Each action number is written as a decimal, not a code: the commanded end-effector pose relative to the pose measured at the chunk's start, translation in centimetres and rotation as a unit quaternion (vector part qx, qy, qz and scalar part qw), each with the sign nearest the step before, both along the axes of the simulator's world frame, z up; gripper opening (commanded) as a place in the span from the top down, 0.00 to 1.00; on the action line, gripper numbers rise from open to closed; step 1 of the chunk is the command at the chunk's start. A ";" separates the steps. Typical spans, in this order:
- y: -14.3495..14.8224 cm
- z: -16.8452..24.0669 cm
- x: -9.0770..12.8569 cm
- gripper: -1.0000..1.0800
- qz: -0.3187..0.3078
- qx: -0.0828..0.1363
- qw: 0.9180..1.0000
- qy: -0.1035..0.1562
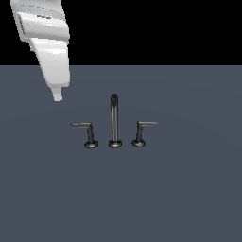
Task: Turn on the faucet by rotating a designated handle.
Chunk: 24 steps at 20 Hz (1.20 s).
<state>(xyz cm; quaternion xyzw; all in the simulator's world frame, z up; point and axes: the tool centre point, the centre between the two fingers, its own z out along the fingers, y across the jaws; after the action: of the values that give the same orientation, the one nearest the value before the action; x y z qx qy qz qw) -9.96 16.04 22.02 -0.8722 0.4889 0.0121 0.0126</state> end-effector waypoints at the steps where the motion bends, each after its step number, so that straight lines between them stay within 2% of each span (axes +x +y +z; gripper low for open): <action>1: 0.2 -1.0 0.9 1.00 -0.021 -0.001 1.000 0.000; 12: 0.5 -5.7 5.2 1.00 -0.116 -0.008 0.993 0.000; 24: -0.4 -10.7 10.0 1.00 -0.220 -0.016 0.975 -0.001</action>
<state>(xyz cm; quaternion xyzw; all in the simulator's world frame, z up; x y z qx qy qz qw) -0.49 15.80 11.86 -0.7514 0.6598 0.0016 0.0014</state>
